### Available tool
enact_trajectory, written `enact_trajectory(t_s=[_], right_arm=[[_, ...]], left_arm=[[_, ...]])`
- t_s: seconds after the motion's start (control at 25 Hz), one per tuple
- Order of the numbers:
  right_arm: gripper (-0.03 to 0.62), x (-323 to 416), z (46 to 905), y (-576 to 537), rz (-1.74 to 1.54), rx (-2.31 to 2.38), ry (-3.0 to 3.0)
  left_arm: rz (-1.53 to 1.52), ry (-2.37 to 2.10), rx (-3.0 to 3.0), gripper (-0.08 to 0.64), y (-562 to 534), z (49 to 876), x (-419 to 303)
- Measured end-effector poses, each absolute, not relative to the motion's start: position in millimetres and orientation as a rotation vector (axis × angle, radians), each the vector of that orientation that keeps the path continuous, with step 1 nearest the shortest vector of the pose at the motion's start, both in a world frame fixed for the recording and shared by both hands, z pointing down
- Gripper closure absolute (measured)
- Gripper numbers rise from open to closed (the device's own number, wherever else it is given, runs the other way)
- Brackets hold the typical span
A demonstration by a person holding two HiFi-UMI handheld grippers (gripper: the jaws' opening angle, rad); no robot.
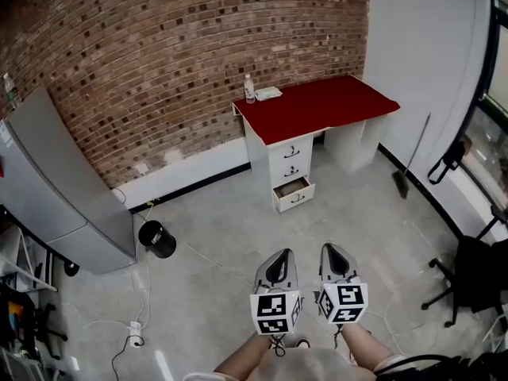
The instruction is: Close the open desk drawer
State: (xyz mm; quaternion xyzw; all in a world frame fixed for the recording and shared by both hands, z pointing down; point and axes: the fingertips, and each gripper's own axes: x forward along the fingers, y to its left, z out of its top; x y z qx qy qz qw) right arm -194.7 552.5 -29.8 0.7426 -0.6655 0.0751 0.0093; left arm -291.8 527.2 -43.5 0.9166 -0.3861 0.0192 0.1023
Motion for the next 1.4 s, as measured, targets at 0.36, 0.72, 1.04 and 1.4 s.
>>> enact_trajectory(t_s=[0.36,0.72,1.04,1.4], right_arm=[[0.594,-198,-18,542,0.259,2.399,-1.960],[0.594,-181,-8,521,0.279,2.394,-1.935],[0.594,-133,-11,471,0.229,2.337,-1.967],[0.594,-62,-18,421,0.218,2.297,-1.989]], left_arm=[[0.096,-1.112,2.680,0.561,503,-22,-310],[0.107,-1.058,2.702,0.560,483,-18,-284],[0.130,-1.098,2.710,0.560,439,-17,-230],[0.133,-1.146,2.687,0.560,394,-20,-159]])
